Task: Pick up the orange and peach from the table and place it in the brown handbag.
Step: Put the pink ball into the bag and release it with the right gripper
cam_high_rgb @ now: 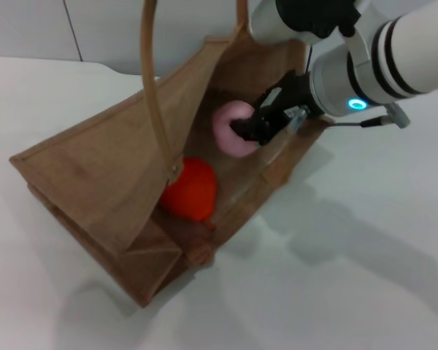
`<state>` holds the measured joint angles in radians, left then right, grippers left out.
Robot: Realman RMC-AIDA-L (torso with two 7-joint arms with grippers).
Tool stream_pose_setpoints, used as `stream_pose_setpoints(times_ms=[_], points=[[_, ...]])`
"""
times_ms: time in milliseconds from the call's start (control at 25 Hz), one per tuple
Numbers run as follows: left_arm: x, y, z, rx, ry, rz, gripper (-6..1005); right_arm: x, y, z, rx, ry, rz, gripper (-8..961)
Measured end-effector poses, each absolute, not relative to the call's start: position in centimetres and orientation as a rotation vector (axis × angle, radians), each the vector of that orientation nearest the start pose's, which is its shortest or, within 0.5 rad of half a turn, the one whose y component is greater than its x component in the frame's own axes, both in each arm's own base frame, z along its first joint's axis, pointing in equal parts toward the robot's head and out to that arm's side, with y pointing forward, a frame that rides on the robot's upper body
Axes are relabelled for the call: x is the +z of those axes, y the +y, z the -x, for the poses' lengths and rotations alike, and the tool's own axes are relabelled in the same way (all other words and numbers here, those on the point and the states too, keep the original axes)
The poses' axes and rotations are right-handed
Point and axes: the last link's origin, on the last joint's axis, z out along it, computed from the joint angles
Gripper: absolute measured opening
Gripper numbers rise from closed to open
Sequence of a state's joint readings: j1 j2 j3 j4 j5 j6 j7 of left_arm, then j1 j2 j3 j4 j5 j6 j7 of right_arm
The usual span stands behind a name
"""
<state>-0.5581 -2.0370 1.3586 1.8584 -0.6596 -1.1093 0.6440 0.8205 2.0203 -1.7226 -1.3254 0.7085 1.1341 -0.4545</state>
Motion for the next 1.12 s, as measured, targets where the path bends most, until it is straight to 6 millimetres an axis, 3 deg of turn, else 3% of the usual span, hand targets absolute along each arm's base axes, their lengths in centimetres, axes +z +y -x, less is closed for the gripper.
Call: stream_pose_setpoints(times_ms=[200, 360, 520, 800, 1120], points=[[9.8, 37.8, 3.6, -0.259, -0.147, 2.249, 150, -5.6, 40.4, -5.6, -0.155, 0.394, 2.623, 311], [9.3, 37.4, 3.0, -0.261, -0.128, 2.261, 150, -6.1, 41.9, -6.6, -0.145, 0.406, 2.581, 309], [9.5, 37.0, 2.8, -0.267, -0.122, 2.253, 151, -6.2, 42.7, -7.6, -0.135, 0.427, 2.550, 484], [10.0, 37.4, 4.1, -0.224, -0.158, 2.214, 152, -6.2, 42.6, -7.6, -0.144, 0.425, 2.557, 770], [10.8, 38.1, 6.4, -0.195, -0.251, 2.166, 154, -6.1, 40.8, -8.8, -0.263, 0.509, 2.626, 778]])
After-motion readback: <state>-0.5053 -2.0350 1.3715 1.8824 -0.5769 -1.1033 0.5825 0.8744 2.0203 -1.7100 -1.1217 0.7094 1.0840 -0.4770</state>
